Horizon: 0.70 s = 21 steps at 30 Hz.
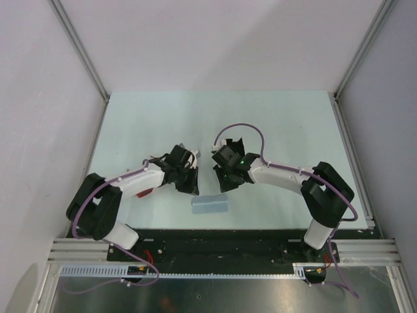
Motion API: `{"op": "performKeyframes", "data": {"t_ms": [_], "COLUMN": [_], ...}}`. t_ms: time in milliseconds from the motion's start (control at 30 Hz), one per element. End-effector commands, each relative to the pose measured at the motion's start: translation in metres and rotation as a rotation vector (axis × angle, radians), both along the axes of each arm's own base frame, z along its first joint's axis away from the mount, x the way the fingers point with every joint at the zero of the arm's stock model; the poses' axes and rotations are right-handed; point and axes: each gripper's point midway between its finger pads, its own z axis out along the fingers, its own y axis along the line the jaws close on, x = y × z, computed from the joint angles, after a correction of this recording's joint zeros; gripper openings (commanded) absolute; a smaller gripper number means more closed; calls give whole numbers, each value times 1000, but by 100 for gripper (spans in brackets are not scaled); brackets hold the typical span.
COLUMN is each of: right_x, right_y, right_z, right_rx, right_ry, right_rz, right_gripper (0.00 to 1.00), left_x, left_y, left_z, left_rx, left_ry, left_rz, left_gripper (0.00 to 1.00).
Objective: Organize the sunglasses
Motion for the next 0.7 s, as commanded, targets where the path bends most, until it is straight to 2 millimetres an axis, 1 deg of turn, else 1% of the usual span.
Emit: {"op": "performKeyframes", "data": {"t_ms": [0, 67, 167, 433, 567, 667], "right_x": [3, -1, -6, -18, -24, -27], "right_y": [11, 9, 7, 5, 2, 3], "right_z": [-10, -18, -24, -19, -24, -24], "right_rx": [31, 13, -7, -25, -49, -53], "right_ry": [23, 46, 66, 74, 95, 98], "right_rz": [12, 19, 27, 52, 68, 74], "right_gripper": [18, 18, 17, 17, 17, 17], "left_x": [4, 0, -3, -14, -21, -27], "left_y": [-13, -12, -12, -10, -10, -9], "left_z": [1, -1, -1, -1, -8, -8], "left_rx": [-29, -27, -34, -45, -40, -43], "left_ry": [20, 29, 29, 43, 72, 77], "left_rz": [-36, -47, -58, -67, -77, -81], "left_gripper": [22, 21, 21, 22, 22, 23]}}
